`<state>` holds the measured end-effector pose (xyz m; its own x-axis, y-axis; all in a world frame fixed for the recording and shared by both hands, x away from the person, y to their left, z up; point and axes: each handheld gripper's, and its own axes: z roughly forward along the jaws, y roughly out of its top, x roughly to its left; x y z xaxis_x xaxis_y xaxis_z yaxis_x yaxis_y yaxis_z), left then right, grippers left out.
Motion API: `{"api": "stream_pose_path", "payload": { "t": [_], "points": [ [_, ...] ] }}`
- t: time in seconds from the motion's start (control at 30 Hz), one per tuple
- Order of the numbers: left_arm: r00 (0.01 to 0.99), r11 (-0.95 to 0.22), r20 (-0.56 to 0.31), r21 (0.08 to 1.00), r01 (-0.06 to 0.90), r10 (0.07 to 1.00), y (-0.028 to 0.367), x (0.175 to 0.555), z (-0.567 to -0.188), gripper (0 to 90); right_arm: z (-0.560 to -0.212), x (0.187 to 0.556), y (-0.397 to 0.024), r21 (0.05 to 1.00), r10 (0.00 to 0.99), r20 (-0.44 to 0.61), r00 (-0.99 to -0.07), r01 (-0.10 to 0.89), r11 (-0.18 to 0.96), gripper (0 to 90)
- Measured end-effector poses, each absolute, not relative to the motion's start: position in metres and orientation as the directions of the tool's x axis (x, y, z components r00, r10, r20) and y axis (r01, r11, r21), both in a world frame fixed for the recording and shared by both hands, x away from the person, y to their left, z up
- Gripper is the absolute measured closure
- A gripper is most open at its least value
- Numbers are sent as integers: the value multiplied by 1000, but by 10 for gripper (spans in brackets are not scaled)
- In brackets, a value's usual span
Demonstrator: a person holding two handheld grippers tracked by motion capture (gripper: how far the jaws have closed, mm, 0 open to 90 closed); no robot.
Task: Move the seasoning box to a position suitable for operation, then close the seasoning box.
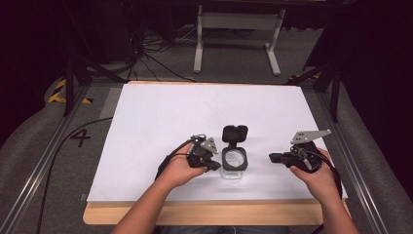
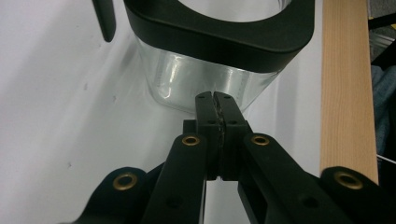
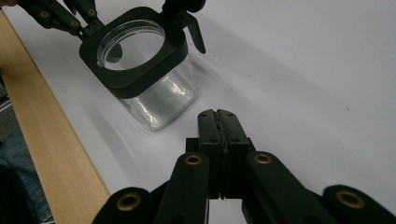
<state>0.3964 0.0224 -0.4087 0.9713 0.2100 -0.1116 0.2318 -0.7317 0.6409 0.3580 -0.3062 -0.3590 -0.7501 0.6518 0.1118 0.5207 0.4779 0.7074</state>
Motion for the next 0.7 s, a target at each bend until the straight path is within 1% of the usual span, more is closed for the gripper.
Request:
{"api": "stream_pose_path", "payload": {
  "t": [0.13,0.27,0.33,0.43,0.53,0.57,0.7],
  "points": [
    [973,-734,-116,640,227,199,21,396,-409,898,-359,357,-307,707,652,112,-750,521,478,900],
    [968,-724,-128,644,246,215,25,396,-407,895,-357,357,-309,710,655,112,-747,521,474,900],
    [965,-718,-149,646,259,214,28,395,-403,891,-357,357,-310,711,657,111,-746,522,472,900],
    [965,-717,-193,646,261,177,30,388,-394,883,-357,357,-310,711,658,115,-744,524,469,900],
    [967,-721,-217,649,243,131,26,379,-386,884,-356,356,-310,712,657,110,-746,520,471,900],
    [971,-726,-212,650,225,111,22,375,-384,884,-356,356,-310,714,655,107,-748,517,473,900],
    [975,-733,-206,651,196,78,12,367,-383,873,-354,356,-309,716,656,108,-747,516,470,900]
  ]
}}
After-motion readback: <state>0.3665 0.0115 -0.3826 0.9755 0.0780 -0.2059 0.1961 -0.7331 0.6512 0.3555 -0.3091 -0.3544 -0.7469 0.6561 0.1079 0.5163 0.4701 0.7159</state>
